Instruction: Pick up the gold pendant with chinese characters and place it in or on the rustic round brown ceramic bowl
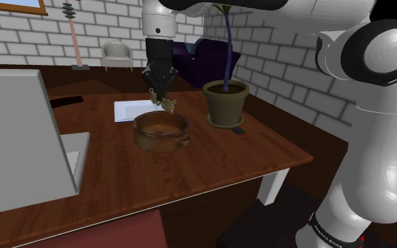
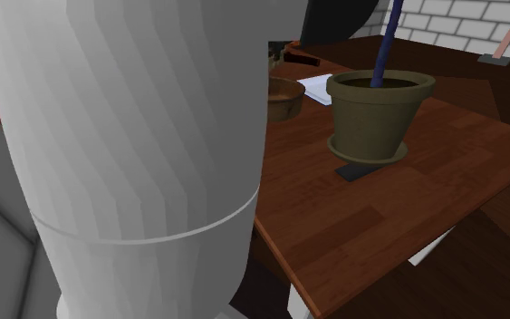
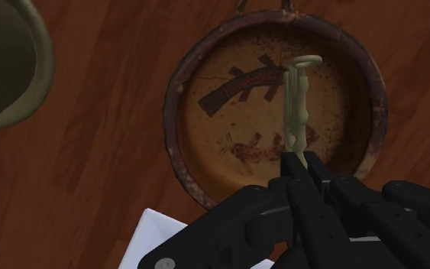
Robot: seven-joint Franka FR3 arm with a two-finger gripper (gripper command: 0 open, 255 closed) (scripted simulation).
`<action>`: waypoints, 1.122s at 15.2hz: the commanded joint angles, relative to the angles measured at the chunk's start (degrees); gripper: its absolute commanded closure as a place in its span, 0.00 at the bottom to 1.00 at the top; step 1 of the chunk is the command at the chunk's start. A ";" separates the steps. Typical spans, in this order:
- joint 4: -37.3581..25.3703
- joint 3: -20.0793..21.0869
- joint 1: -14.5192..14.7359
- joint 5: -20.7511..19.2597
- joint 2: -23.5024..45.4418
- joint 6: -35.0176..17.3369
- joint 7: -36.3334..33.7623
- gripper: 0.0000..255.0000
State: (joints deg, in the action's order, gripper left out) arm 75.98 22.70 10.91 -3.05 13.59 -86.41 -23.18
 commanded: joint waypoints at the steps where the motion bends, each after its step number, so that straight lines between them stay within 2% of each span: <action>1: 2.11 -0.06 -0.22 0.16 -0.41 -1.75 0.15 1.00; 8: 8.83 -0.20 -0.75 0.62 -1.62 -7.33 0.50 1.00; 15: 8.83 -0.20 -0.75 0.62 -1.62 -7.33 0.50 1.00; 16: 8.83 -0.20 -0.75 0.62 -1.62 -7.33 0.50 0.00; 17: 8.83 -0.20 -0.75 0.62 -1.62 -7.33 0.50 0.00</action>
State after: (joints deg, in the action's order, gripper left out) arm 84.81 22.50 10.16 -2.43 11.96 -93.74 -22.68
